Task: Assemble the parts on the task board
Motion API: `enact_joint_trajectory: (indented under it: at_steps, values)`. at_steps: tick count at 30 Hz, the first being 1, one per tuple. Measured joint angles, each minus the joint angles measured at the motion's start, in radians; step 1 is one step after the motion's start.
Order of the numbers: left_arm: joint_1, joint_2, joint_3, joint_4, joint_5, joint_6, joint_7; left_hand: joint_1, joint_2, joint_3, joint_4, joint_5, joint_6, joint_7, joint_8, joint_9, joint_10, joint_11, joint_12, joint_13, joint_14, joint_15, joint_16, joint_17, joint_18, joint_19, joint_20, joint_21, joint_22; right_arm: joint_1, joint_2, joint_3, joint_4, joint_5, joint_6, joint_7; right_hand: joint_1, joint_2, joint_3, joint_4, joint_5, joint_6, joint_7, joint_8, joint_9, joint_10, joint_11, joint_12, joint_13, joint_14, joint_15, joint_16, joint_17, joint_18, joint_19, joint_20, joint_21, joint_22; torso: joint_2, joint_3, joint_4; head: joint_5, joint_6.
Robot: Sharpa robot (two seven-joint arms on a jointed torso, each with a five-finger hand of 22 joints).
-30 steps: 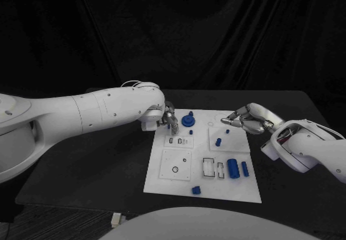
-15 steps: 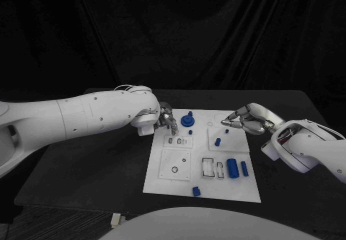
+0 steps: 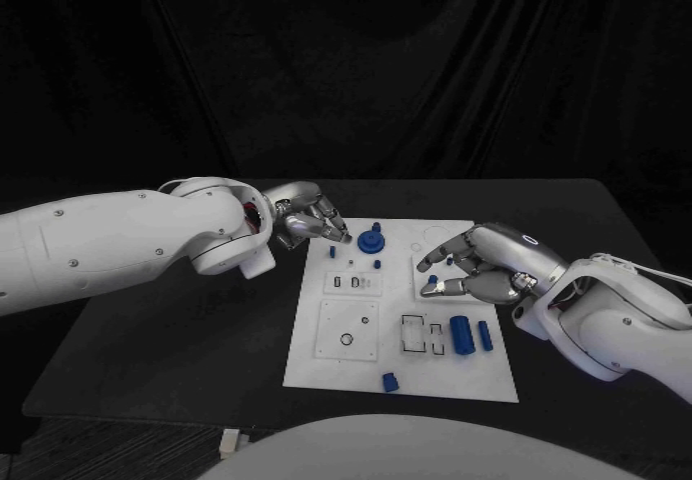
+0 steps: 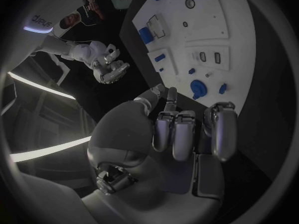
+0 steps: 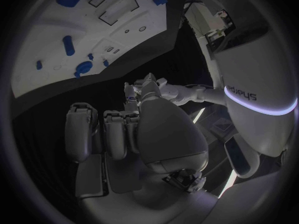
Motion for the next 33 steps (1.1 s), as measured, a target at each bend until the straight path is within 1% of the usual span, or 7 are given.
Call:
enact_joint_trajectory:
  at_steps: [1,5,8,12,16,24,33]
  values:
    - [0.0,-0.012,0.0,0.01,0.0,-0.011,0.023,0.011,-0.001,-0.003,0.005,0.011,0.0,0.0,0.0,-0.007,0.0,0.0,-0.028,0.0,0.0,0.0,-0.012,0.0,0.01,0.0,0.0,-0.008,0.0,-0.002,-0.002,0.0,0.015,-0.04,0.0,-0.004,0.007,-0.007,0.022,0.008,-0.005,-0.002,-0.007,-0.004,-0.003,-0.001,-0.001,0.0,0.0,-0.001,-0.001,0.0,0.0,0.0,0.001,-0.002,0.0,0.0,0.0,0.0,0.0,-0.001,0.0]
    - [-0.002,-0.041,0.0,0.035,0.001,-0.05,0.11,0.067,-0.006,-0.007,0.02,0.04,0.0,0.0,0.0,-0.031,0.0,0.0,-0.078,0.002,0.0,0.0,-0.034,0.0,0.01,-0.007,0.007,-0.027,0.0,-0.022,-0.005,0.0,0.057,-0.194,0.001,-0.021,0.054,-0.048,0.138,0.042,-0.026,-0.022,-0.047,-0.027,-0.023,-0.001,-0.028,-0.006,0.0,0.009,-0.037,0.0,0.0,0.0,0.001,-0.022,0.01,0.0,0.0,0.0,-0.001,0.001,0.0]
    - [-0.015,-0.049,0.0,0.044,0.001,-0.073,0.162,0.084,-0.009,-0.011,0.024,0.05,0.0,0.0,0.0,-0.039,0.0,0.0,-0.08,0.003,0.0,0.0,-0.034,0.0,0.01,-0.007,0.007,-0.026,0.0,-0.045,0.005,0.0,0.067,-0.294,0.01,-0.029,0.063,-0.073,0.179,0.05,-0.027,-0.021,-0.054,-0.027,-0.03,0.007,-0.04,-0.012,0.0,0.016,-0.054,0.0,0.0,0.0,0.0,-0.028,0.01,0.0,0.0,-0.0002,-0.0012,0.012,0.0]
    - [-0.033,-0.057,-0.001,0.052,0.001,-0.097,0.216,0.097,-0.009,-0.01,0.032,0.06,-0.01,0.01,-0.006,-0.053,0.0,0.0,-0.076,0.002,0.0,0.0,-0.03,0.0,0.01,-0.007,0.007,-0.02,0.0,-0.071,0.032,0.0,0.069,-0.406,0.033,-0.032,0.07,-0.102,0.218,0.058,-0.037,-0.031,-0.064,-0.033,-0.039,0.018,-0.056,-0.012,-0.006,0.016,-0.06,0.0,0.0,0.0,0.001,-0.032,0.011,0.0,0.0,-0.0006,-0.0012,0.026,0.0]
    - [-0.042,-0.07,-0.001,0.063,0.002,-0.117,0.256,0.101,-0.012,-0.011,0.033,0.065,-0.011,0.011,-0.006,-0.059,0.0,0.001,-0.072,0.002,-0.004,0.004,-0.029,0.0,0.01,-0.007,0.007,-0.019,0.0,-0.092,0.06,0.0,0.065,-0.497,0.067,-0.028,0.083,-0.142,0.286,0.071,-0.043,-0.043,-0.09,-0.037,-0.052,0.027,-0.07,-0.011,-0.005,0.011,-0.061,0.0,0.0,0.0,-0.001,-0.036,0.022,0.0,-0.003,-0.0023,-0.0009,0.03,0.0]
    - [-0.049,-0.098,-0.001,0.074,0.002,-0.141,0.296,0.111,-0.01,-0.009,0.036,0.069,-0.011,0.011,-0.006,-0.064,0.003,0.003,-0.072,0.002,-0.004,0.004,-0.029,0.0,0.01,-0.007,0.007,-0.019,0.0,-0.134,0.114,0.0,0.035,-0.624,0.145,-0.005,0.083,-0.173,0.315,0.074,-0.047,-0.041,-0.113,-0.041,-0.06,0.03,-0.073,-0.011,-0.003,0.011,-0.061,0.0,0.0,0.0,-0.001,-0.036,0.039,0.0,-0.013,-0.0105,0.0025,0.029,0.0]
    - [-0.055,-0.104,-0.001,0.073,0.002,-0.155,0.308,0.129,-0.001,-0.006,0.044,0.073,-0.011,0.011,-0.006,-0.069,0.003,0.003,-0.071,0.003,-0.004,0.004,-0.029,0.001,0.01,-0.007,0.007,-0.019,0.0,-0.175,0.152,0.0,0.005,-0.716,0.23,0.022,0.098,-0.188,0.327,0.072,-0.047,-0.041,-0.12,-0.041,-0.064,0.028,-0.071,-0.011,-0.003,0.012,-0.061,0.0,0.0,0.0,-0.001,-0.036,0.047,0.0,-0.017,-0.013,0.0027,0.027,0.0]
